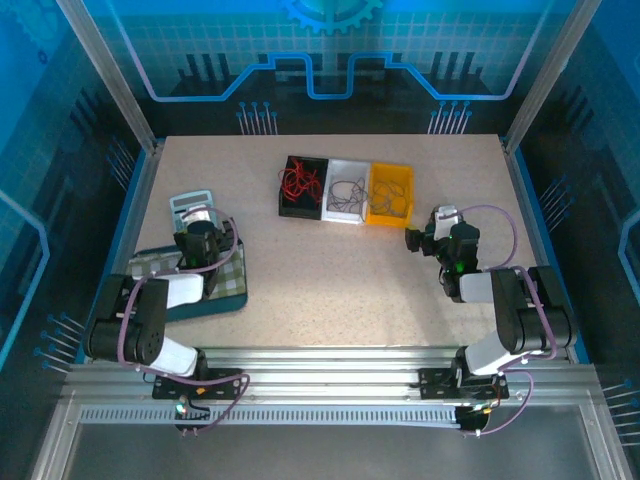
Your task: Untangle the cables
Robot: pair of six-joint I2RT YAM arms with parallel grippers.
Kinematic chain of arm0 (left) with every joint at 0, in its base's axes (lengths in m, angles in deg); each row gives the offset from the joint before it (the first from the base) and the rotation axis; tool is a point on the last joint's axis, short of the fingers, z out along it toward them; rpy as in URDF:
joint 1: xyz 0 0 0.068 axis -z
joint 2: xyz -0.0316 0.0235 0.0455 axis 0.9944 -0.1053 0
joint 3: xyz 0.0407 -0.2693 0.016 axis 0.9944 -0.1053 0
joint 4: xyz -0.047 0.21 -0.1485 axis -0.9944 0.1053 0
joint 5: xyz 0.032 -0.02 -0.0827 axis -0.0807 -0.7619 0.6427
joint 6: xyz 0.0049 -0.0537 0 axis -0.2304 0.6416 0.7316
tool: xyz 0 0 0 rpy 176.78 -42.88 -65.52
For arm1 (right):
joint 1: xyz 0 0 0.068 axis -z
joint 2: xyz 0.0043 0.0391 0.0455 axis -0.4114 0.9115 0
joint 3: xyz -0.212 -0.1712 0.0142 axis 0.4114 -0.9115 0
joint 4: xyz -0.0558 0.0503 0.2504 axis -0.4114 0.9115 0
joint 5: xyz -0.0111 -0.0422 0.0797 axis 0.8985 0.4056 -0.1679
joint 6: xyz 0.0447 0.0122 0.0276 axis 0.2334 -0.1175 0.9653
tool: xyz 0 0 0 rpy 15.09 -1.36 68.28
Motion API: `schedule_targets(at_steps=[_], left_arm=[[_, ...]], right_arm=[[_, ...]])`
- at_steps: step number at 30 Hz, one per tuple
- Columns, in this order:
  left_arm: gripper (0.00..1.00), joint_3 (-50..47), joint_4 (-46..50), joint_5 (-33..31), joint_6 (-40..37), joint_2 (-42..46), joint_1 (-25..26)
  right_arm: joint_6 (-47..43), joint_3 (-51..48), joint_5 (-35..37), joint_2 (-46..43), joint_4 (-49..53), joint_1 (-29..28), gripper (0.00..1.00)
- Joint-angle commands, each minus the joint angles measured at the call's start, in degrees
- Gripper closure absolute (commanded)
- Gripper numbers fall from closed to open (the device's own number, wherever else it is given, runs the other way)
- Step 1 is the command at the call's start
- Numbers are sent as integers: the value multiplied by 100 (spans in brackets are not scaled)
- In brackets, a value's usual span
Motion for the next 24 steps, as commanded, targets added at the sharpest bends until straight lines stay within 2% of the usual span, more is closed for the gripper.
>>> schedule_targets(at_steps=[1,5,6,7,8,10,11,24], left_arm=[[1,-17,-681,493,-354,-96,-18],[1,-124,-849,992,-457,-206,-43],[1,-371,-1789,1031,-654,-548,-25],[1,-352,-1748,809,-612,-560,22],[1,-229,-1108,804,-474,-326,18],[1,-328,-1645,794,-582,-501,18],[1,-284,-1403,795,-520,-420,18],[1,-303,-1502,788,-523,-450,5]], right_arm=[[-102,82,101,23,-211,-52,0],[-182,103,293,29,-189,-165,0],[-194,91,304,33,-216,-169,0],[-205,88,316,34,-211,-181,0],[-206,92,319,34,-211,-179,0],[-205,89,315,34,-204,-181,0],[-202,94,314,34,-202,-183,0],[-196,124,97,30,-149,-106,0]])
